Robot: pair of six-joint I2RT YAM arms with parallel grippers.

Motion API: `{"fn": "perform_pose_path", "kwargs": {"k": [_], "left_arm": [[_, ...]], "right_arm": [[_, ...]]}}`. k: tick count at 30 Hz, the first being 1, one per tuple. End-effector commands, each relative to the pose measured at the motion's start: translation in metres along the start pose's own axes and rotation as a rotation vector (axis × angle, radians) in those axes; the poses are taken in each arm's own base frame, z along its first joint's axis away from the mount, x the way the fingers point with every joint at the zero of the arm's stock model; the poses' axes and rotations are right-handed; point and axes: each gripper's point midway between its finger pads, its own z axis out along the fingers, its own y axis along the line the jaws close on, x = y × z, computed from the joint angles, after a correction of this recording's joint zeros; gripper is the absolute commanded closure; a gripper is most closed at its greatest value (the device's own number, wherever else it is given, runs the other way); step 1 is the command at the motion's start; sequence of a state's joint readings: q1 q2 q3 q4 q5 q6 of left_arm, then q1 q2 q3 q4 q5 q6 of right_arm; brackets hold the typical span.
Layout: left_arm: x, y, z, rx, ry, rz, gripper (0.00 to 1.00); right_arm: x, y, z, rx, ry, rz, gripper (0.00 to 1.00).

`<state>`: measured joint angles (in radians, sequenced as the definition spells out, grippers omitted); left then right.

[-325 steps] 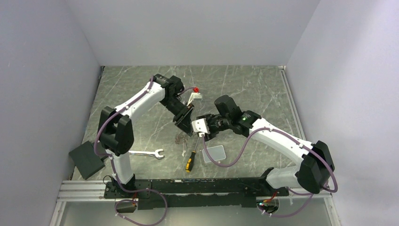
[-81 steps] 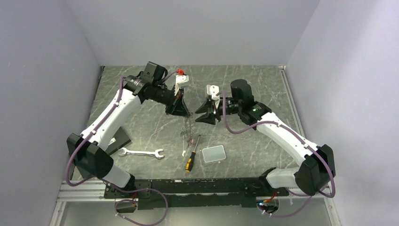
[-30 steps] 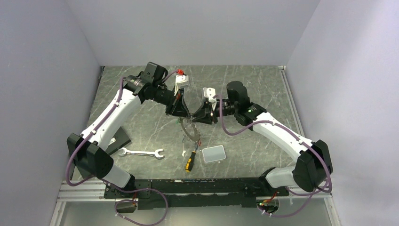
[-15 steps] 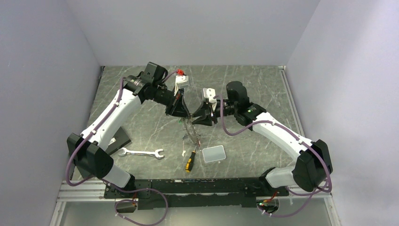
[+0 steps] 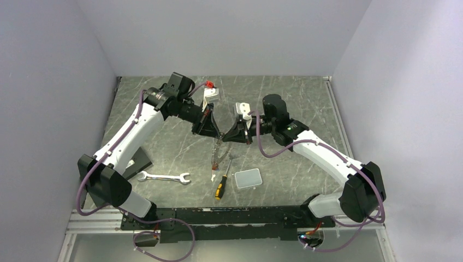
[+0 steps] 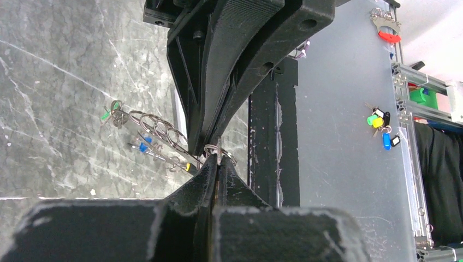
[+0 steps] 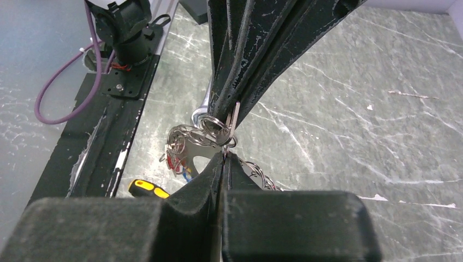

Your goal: Remove the keys from the keyring

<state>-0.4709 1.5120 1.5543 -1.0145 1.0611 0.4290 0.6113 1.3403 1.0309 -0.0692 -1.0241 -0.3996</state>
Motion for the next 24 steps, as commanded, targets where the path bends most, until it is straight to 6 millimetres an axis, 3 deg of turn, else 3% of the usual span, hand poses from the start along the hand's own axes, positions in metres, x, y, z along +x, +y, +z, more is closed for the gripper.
{"fn": "perform_pose_path", "kwargs": {"k": [1,11,24], "left_arm": [[-0.006,-0.011,-0.005,0.021,-0.023,0.049,1.0],[0.009,0.003,-0.021,-0.037,-0.015,0.022,1.0],[0.022,0.013,-0.02,-0.053,0.015,0.007,1.0]], "right_arm": [[-0.022,0.0,-0.002,-0.005,-0.039,-0.068,1.0],[-0.025,0.008,-0.006,-0.031,-0.05,-0.062,1.0],[-0.031,0.015,-0.008,-0.058,-0.058,-0.059,1.0]]}}
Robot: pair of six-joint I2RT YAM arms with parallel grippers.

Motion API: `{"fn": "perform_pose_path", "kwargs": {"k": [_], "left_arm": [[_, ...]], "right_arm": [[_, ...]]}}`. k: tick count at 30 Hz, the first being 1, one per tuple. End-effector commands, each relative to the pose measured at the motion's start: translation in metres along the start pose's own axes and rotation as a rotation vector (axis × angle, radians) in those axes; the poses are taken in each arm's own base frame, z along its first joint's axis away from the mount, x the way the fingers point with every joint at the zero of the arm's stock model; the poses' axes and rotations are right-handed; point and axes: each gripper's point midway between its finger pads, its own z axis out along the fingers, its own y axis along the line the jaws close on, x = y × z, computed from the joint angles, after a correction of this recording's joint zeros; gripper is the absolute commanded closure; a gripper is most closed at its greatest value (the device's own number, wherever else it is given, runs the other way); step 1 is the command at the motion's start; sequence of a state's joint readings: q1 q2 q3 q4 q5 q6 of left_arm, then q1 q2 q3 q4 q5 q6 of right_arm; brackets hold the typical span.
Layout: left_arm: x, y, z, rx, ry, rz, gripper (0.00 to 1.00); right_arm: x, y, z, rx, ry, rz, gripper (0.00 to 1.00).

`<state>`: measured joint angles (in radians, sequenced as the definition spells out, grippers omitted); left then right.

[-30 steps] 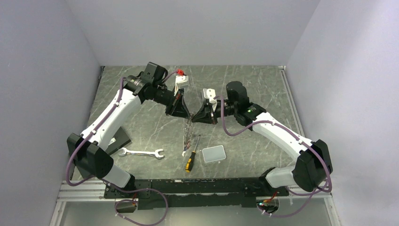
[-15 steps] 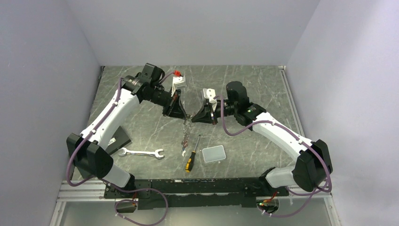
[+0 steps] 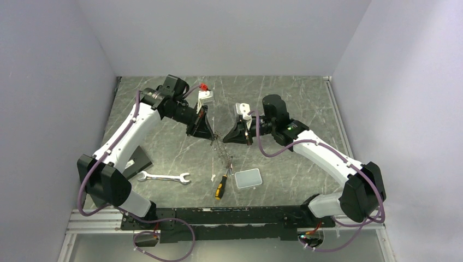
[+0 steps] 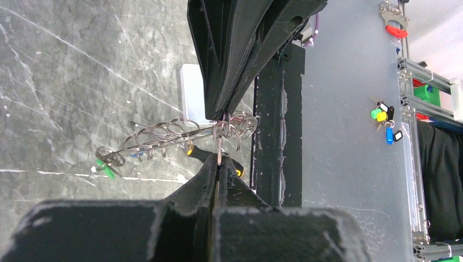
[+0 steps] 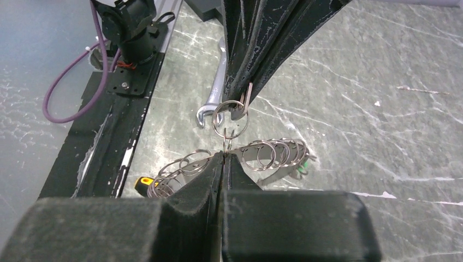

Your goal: Remove the keys from the keyring

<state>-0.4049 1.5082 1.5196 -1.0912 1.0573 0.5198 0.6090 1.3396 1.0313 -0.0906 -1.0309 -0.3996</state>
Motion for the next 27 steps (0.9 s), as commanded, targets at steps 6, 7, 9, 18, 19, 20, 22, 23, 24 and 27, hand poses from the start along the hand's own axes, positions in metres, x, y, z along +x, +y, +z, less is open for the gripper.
{"fn": "perform_pose_path", "kwargs": {"k": [6,7,9,18,19,20,22,23,24,27], "left_arm": [[0.004,0.007,-0.003,-0.03,-0.003,0.032,1.0],[0.005,0.007,-0.003,-0.031,0.0,0.027,1.0],[0.007,0.009,-0.002,-0.035,0.001,0.025,1.0],[0.014,0.015,0.003,-0.046,0.01,0.007,1.0],[0.014,0.016,0.004,-0.046,0.012,0.005,1.0],[0.014,0.016,0.003,-0.049,0.012,0.007,1.0],[0.015,0.018,0.004,-0.054,0.014,0.005,1.0],[0.015,0.019,0.005,-0.057,0.015,0.005,1.0],[0.016,0.019,0.006,-0.058,0.018,0.004,1.0],[0.015,0.021,0.007,-0.067,0.018,0.006,1.0]], "right_arm": [[-0.035,0.015,-0.008,-0.062,-0.067,-0.074,1.0],[-0.035,0.015,-0.008,-0.063,-0.067,-0.071,1.0],[-0.036,0.015,-0.008,-0.064,-0.068,-0.071,1.0],[-0.038,0.016,-0.008,-0.073,-0.074,-0.062,1.0],[-0.037,0.017,-0.008,-0.075,-0.075,-0.063,1.0],[-0.037,0.017,-0.008,-0.077,-0.074,-0.061,1.0],[-0.038,0.019,-0.008,-0.083,-0.077,-0.064,1.0],[-0.038,0.019,-0.008,-0.086,-0.078,-0.061,1.0],[-0.039,0.02,-0.008,-0.088,-0.079,-0.061,1.0],[-0.039,0.02,-0.008,-0.09,-0.081,-0.056,1.0]]}}
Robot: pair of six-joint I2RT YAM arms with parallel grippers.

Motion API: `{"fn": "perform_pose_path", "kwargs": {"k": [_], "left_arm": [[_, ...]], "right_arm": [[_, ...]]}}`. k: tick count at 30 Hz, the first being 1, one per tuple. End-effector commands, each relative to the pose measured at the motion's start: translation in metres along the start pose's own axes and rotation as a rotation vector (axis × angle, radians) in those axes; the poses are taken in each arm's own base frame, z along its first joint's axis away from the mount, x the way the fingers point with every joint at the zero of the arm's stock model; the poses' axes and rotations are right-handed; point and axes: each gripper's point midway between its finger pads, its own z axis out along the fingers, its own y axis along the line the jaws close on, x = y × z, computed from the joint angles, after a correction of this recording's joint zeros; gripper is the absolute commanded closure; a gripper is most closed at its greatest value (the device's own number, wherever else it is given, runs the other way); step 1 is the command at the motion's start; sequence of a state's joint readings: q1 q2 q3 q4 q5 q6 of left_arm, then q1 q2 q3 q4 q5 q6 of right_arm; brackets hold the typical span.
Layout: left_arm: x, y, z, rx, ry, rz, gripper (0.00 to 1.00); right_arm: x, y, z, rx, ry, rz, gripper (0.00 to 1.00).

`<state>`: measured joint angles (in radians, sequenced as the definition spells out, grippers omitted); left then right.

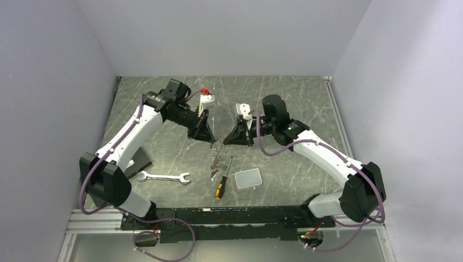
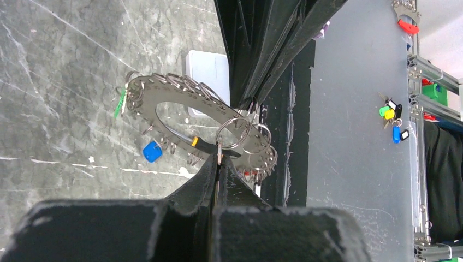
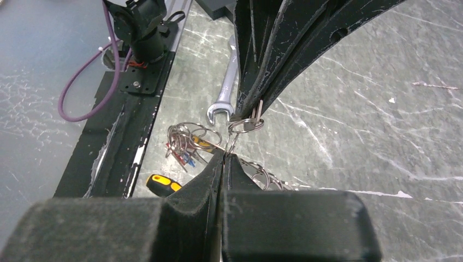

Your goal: Remove the keys from the keyring

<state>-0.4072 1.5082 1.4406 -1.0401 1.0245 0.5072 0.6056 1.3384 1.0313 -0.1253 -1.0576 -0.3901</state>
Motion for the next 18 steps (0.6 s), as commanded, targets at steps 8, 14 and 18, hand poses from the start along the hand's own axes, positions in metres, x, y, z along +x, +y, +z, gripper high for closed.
{"fn": "perform_pose_path", "kwargs": {"k": [8,14,18], "left_arm": [[-0.012,-0.001,0.009,-0.028,-0.001,0.057,1.0],[-0.007,0.002,0.012,-0.036,0.02,0.055,1.0],[-0.008,-0.004,0.009,-0.028,0.017,0.064,1.0]], "right_arm": [[-0.038,0.014,-0.004,-0.063,-0.085,-0.085,1.0],[-0.038,0.015,-0.005,-0.065,-0.083,-0.086,1.0],[-0.034,0.017,-0.006,-0.062,-0.07,-0.099,1.0]]}}
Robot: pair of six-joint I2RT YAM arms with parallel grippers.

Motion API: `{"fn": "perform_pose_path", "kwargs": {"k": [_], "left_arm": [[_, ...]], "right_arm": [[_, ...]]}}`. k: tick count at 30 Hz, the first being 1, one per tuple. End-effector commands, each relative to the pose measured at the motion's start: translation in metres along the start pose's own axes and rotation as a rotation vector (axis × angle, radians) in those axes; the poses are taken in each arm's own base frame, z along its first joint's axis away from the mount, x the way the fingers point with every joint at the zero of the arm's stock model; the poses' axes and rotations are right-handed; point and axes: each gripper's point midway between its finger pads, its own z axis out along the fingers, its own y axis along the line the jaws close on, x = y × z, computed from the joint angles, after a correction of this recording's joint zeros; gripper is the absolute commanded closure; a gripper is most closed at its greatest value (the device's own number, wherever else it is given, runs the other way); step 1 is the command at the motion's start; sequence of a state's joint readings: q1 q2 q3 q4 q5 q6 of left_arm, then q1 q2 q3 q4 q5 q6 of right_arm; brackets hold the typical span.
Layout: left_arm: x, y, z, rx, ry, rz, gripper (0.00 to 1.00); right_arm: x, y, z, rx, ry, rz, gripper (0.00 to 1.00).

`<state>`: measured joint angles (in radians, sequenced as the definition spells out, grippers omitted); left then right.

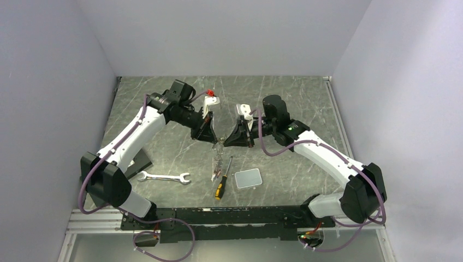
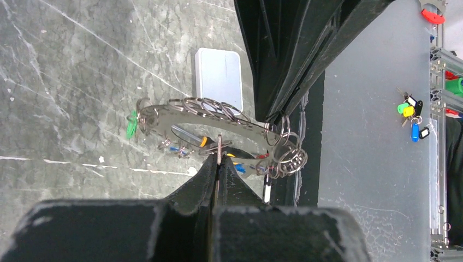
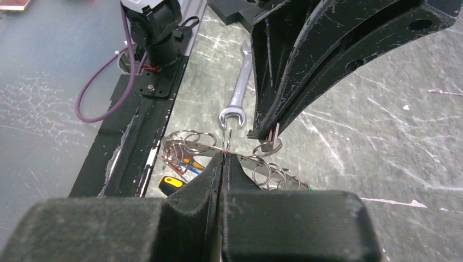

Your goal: Remove the keys from the keyring

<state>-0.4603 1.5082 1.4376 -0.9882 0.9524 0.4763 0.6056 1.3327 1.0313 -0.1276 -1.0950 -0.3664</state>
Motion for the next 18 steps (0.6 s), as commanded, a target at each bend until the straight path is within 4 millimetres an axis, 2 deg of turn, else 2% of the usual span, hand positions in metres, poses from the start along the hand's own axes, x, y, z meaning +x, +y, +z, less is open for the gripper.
{"fn": "perform_pose_path", "kwargs": {"k": [1,7,18], "left_arm": [[-0.008,-0.008,-0.005,0.007,-0.017,0.032,1.0],[-0.016,-0.023,-0.018,0.01,-0.033,0.062,1.0],[-0.021,-0.026,-0.026,0.021,-0.075,0.053,1.0]], "right_arm": [[-0.029,0.01,-0.006,-0.027,-0.047,-0.123,1.0],[-0.023,0.012,-0.008,-0.023,-0.027,-0.128,1.0],[-0.013,0.009,-0.016,0.008,-0.018,-0.097,1.0]]}}
